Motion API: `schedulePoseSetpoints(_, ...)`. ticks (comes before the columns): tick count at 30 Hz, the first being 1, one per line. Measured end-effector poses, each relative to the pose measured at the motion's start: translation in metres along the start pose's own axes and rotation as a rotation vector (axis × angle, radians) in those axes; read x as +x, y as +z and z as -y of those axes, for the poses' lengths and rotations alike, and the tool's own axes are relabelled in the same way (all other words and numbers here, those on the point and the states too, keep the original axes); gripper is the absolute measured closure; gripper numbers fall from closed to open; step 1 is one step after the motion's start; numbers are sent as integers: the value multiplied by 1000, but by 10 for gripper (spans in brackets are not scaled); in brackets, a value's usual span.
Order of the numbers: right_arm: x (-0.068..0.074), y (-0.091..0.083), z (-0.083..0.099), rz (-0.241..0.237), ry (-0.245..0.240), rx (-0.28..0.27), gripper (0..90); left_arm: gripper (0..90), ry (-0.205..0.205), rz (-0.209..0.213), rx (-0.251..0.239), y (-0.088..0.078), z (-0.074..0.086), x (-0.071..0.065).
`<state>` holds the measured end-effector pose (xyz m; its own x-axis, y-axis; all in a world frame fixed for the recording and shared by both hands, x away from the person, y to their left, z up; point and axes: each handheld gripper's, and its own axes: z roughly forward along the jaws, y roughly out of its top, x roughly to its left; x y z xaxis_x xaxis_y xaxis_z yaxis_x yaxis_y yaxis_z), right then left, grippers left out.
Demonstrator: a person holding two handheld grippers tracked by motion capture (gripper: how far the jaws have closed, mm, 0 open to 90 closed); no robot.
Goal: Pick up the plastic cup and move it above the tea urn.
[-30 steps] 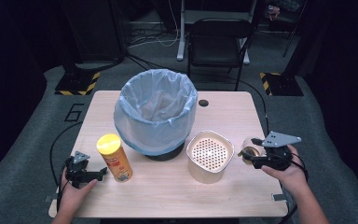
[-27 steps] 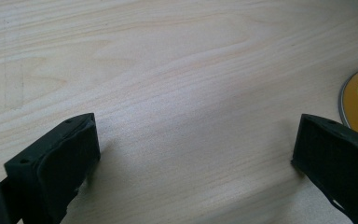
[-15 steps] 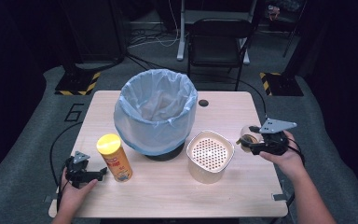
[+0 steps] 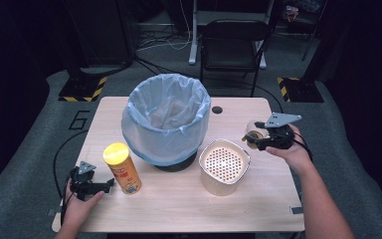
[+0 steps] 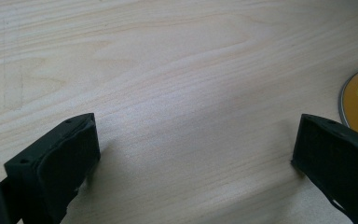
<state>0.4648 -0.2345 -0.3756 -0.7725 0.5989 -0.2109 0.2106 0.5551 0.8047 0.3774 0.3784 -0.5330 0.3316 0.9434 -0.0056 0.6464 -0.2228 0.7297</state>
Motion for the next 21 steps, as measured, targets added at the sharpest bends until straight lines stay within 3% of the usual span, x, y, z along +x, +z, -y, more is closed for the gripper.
schedulePoseSetpoints(21, -5, 14, -31, -18, -65, 14, 359, 4, -4, 4, 2, 0, 0, 0)
